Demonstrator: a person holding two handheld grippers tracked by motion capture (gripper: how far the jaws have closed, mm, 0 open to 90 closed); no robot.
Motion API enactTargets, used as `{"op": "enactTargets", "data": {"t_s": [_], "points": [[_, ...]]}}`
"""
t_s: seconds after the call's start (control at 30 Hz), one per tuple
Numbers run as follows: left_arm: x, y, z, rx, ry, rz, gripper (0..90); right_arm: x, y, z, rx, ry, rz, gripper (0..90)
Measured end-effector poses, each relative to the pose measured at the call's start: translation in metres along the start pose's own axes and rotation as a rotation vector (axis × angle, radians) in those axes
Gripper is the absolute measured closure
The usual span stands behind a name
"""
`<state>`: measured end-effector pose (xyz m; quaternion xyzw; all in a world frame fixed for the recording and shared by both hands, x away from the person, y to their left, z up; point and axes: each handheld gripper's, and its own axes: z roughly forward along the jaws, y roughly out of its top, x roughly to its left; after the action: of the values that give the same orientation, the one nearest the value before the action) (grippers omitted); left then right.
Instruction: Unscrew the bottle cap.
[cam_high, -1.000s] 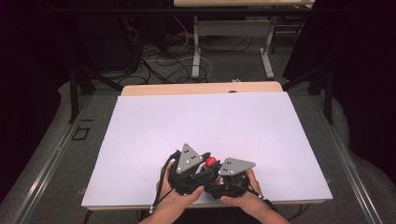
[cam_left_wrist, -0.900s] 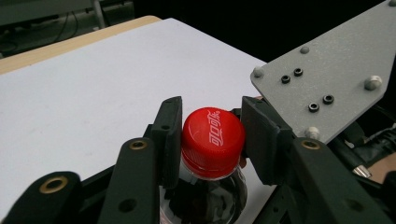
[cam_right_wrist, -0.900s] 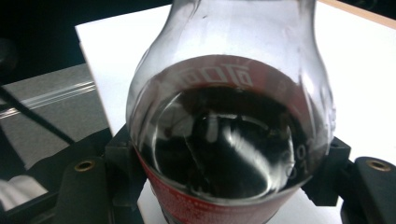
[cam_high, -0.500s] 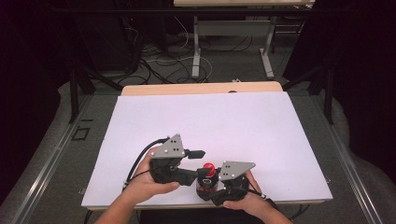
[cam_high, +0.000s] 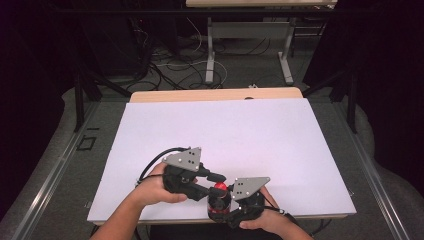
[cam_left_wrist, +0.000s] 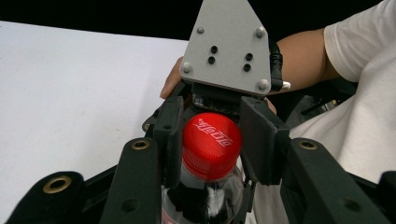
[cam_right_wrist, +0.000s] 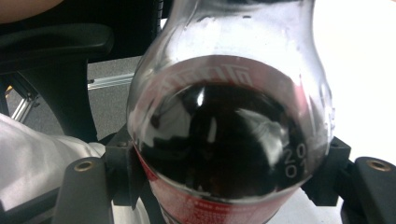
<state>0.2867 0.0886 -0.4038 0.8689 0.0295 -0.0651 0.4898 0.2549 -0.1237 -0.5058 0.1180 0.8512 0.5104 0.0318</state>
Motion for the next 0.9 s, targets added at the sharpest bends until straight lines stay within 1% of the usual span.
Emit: {"op": "enactTargets", "data": {"t_s": [0.03,0.1,0.13,0.17,0.2,0.23,0.27,0.3,0.33,0.37,0.4,0.43,0.47,0.5,0.53,0.6,0.63,0.67,0.7,0.73,0.77,0.8,0.83,0.87,0.9], "points": [[0.000,0.000,0.000,0.000,0.004,-0.003,61.8,-0.001,0.000,0.000,0.006,0.006,-0.011,29.1],[-0.001,-0.001,0.000,0.000,0.008,-0.007,62.0,0.000,0.000,0.001,0.000,-0.009,-0.006,29.1],[-0.002,-0.001,0.000,-0.011,0.037,-0.015,62.1,-0.001,0.000,0.001,0.006,-0.010,-0.006,29.2],[-0.004,-0.001,0.001,-0.022,0.055,-0.030,62.2,0.000,0.000,0.000,0.010,-0.020,0.011,29.2],[-0.004,-0.001,0.001,-0.022,0.055,-0.030,62.3,0.000,0.000,0.001,0.003,-0.036,0.014,29.2],[-0.007,-0.001,0.002,-0.018,0.108,-0.039,62.3,-0.001,0.000,0.000,0.004,-0.045,0.019,29.2],[-0.009,-0.001,0.003,-0.019,0.135,-0.049,62.4,-0.001,0.000,0.001,0.001,-0.062,0.023,29.2],[-0.012,0.000,0.005,-0.024,0.178,-0.067,62.4,-0.002,0.000,0.001,-0.003,-0.078,0.016,29.2],[-0.015,0.001,0.007,-0.028,0.218,-0.080,62.4,-0.003,0.000,0.001,0.000,-0.098,0.035,29.2],[-0.018,0.002,0.009,-0.026,0.256,-0.097,62.5,-0.004,0.000,0.000,-0.004,-0.105,0.046,29.2],[-0.022,0.003,0.012,-0.035,0.305,-0.120,62.4,-0.004,0.000,0.000,0.000,-0.124,0.052,29.2],[-0.025,0.004,0.014,-0.035,0.350,-0.125,62.4,-0.005,0.000,0.000,-0.002,-0.143,0.063,29.2],[-0.028,0.005,0.017,-0.042,0.392,-0.144,62.4,-0.005,0.000,-0.001,0.001,-0.165,0.070,29.3],[-0.030,0.006,0.019,-0.049,0.436,-0.155,62.4,-0.006,0.000,0.000,-0.009,-0.181,0.079,29.3],[-0.034,0.006,0.023,-0.065,0.476,-0.165,62.4,-0.006,0.000,-0.001,-0.011,-0.200,0.088,29.3],[-0.039,0.007,0.030,-0.080,0.549,-0.198,62.4,-0.005,0.000,0.000,-0.005,-0.236,0.112,29.2],[-0.042,0.007,0.033,-0.083,0.582,-0.212,62.5,-0.006,0.000,0.000,-0.001,-0.259,0.100,29.2],[-0.044,0.007,0.036,-0.090,0.607,-0.233,62.4,-0.005,0.000,0.000,0.004,-0.276,0.119,29.2],[-0.045,0.007,0.038,-0.095,0.629,-0.253,62.5,-0.007,-0.001,0.000,0.010,-0.288,0.104,29.2],[-0.045,0.007,0.038,-0.095,0.629,-0.253,62.4,-0.007,-0.001,0.001,0.012,-0.296,0.105,29.2],[-0.046,0.008,0.041,-0.102,0.654,-0.275,62.4,-0.007,-0.001,0.001,0.009,-0.302,0.120,29.2],[-0.046,0.008,0.041,-0.102,0.654,-0.275,62.4,-0.007,-0.002,0.001,0.015,-0.302,0.121,29.2],[-0.046,0.008,0.042,-0.108,0.660,-0.267,62.3,-0.008,-0.002,0.001,0.007,-0.295,0.116,29.2],[-0.047,0.008,0.043,-0.109,0.668,-0.266,62.2,-0.009,-0.002,0.000,0.009,-0.288,0.125,29.2],[-0.046,0.008,0.042,-0.106,0.653,-0.271,62.1,-0.009,-0.002,0.000,0.008,-0.287,0.119,29.2]]}}
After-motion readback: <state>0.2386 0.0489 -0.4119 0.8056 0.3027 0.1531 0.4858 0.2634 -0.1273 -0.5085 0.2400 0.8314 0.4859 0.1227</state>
